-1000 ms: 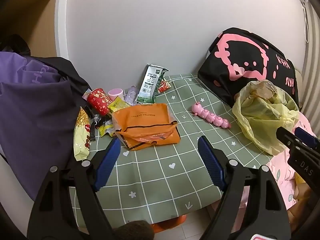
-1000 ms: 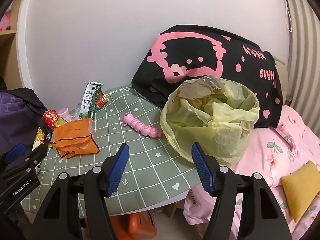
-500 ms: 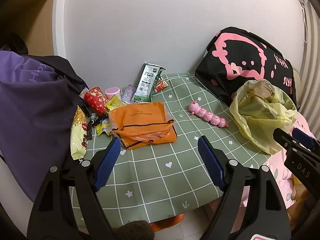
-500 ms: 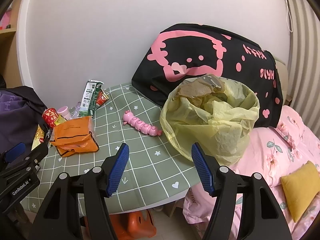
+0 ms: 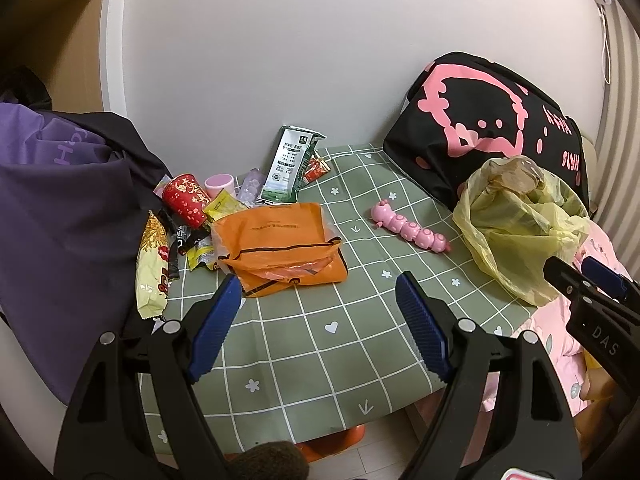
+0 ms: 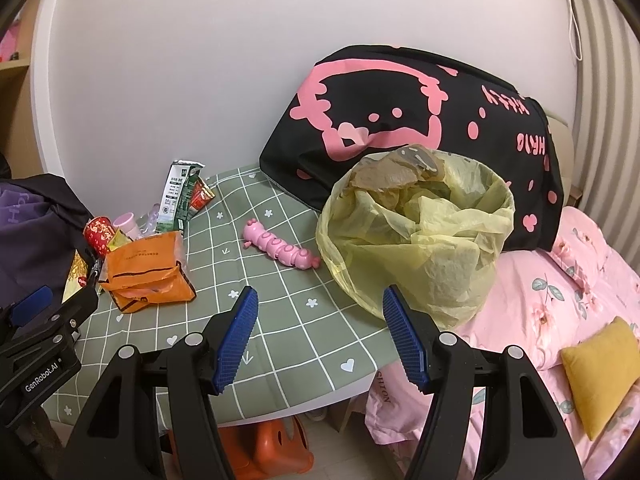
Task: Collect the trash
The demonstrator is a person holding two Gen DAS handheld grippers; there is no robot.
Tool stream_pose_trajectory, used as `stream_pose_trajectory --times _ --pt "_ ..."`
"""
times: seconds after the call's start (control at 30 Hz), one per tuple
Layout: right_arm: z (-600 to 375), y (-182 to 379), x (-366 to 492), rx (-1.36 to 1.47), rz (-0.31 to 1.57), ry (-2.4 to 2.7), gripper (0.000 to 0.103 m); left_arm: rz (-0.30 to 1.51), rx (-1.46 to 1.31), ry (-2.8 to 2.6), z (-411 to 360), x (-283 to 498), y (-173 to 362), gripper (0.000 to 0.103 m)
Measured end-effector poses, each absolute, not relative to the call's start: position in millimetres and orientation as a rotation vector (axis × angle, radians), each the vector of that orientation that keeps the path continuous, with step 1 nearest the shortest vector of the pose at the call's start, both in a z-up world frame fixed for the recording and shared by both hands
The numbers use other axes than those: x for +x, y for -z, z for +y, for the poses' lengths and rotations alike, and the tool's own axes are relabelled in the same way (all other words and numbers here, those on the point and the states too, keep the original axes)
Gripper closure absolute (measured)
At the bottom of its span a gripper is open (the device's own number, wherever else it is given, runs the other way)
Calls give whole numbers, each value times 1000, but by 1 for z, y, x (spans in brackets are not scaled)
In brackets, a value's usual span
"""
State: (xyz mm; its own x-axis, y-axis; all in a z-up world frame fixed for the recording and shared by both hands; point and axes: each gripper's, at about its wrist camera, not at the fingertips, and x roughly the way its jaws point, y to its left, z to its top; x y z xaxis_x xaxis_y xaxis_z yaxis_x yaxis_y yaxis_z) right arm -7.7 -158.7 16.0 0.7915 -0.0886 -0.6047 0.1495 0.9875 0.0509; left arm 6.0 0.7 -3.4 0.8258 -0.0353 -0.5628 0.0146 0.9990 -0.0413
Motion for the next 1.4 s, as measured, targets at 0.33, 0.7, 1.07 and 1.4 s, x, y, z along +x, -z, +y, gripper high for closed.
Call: stream_pose_trajectory --times 0.33,0.7,1.07,1.4 --pt "-161 -16 -10 103 641 141 42 598 -37 32 -1 5 3 27" --pt "-162 -16 -11 102 642 144 42 599 -35 29 -3 4 3 27" --pt "-163 -16 -11 103 642 143 42 596 -34 31 -5 3 2 27" --pt "-163 -14 -11 99 646 144 42 600 -36 31 -4 5 1 27"
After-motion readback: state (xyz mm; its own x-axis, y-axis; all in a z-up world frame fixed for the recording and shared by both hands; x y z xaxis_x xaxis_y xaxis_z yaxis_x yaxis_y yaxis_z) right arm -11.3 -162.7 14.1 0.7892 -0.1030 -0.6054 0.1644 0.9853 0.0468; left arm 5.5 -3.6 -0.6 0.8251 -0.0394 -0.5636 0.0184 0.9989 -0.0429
